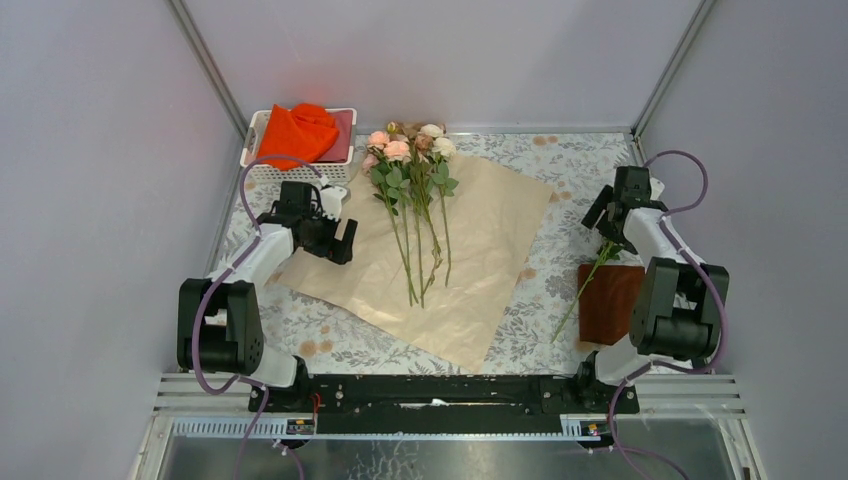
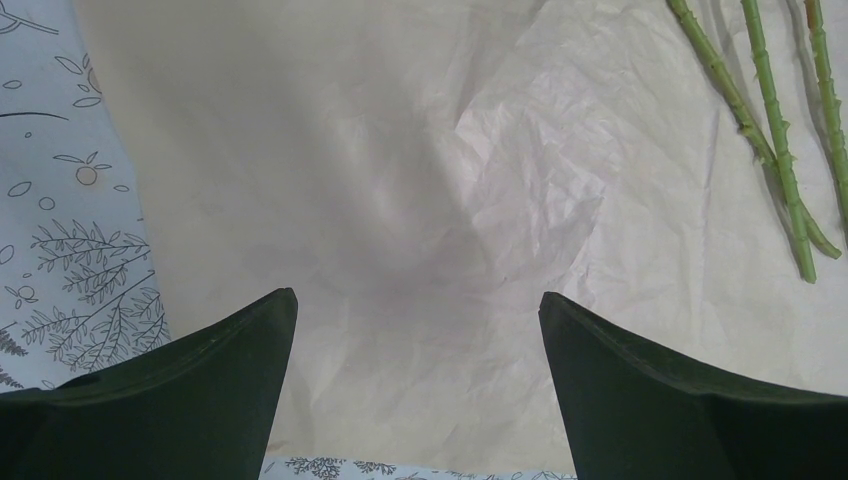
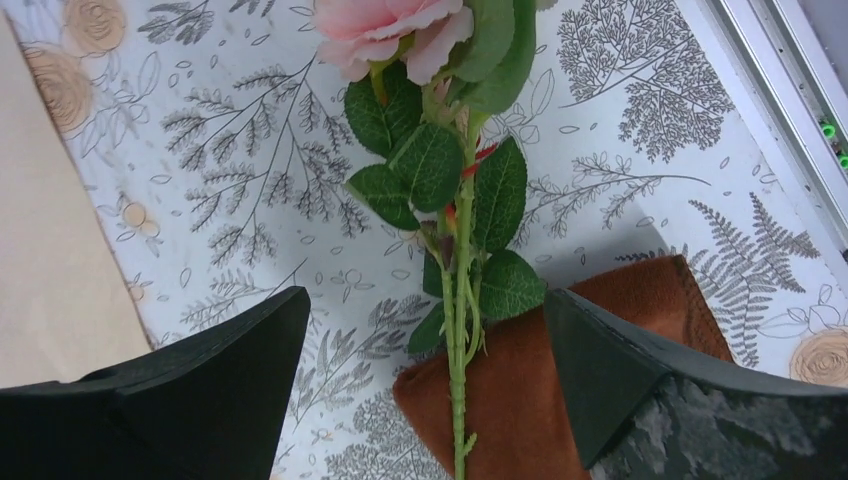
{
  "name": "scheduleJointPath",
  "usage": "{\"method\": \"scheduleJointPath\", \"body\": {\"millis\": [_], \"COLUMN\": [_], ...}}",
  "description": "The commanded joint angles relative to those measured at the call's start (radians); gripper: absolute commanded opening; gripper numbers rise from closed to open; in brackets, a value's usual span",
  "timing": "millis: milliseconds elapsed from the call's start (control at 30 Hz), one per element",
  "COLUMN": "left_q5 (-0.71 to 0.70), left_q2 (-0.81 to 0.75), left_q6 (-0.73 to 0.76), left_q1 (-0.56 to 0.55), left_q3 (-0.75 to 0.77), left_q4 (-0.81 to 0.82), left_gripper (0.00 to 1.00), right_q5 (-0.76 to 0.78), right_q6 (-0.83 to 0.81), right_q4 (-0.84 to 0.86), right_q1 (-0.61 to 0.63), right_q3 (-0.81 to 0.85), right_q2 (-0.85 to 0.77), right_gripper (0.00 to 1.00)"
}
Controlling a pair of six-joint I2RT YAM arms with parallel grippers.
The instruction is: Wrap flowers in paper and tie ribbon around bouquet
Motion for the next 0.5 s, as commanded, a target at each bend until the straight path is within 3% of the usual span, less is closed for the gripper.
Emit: {"method": "scheduleJointPath", "body": {"millis": [0,200,367,467], "left_q5": [0.014,0.017,0.012,0.011], "left_q2": [-0.029,-0.042,-0.037,-0.05], "left_q6": [0.002,0.005,0.004,0.01], "left_q1": [0.008,0.01,0.01,0.01], "left_q3": [-0.012,-0.011,-0.004,-0.01], "left_q4": [0.015,0.015,0.006,0.008], "left_gripper": [0.98,0.98,0.98,0.99], "right_q5": [0.04,-0.017,-0.088,-0.115], "right_q6": [-0.011,-0.04,-0.099,-0.128], "right_q4": [0.043,0.123,0.105,0.081], "right_q1": [-0.024,-0.075,-0.087,-0.086], "right_q3": [0.06,0.058,0.166,0.213], "right_q2": [0.068,0.161,0.251,0.24], "right_gripper": [0.95,0.83,0.39,0.19]}}
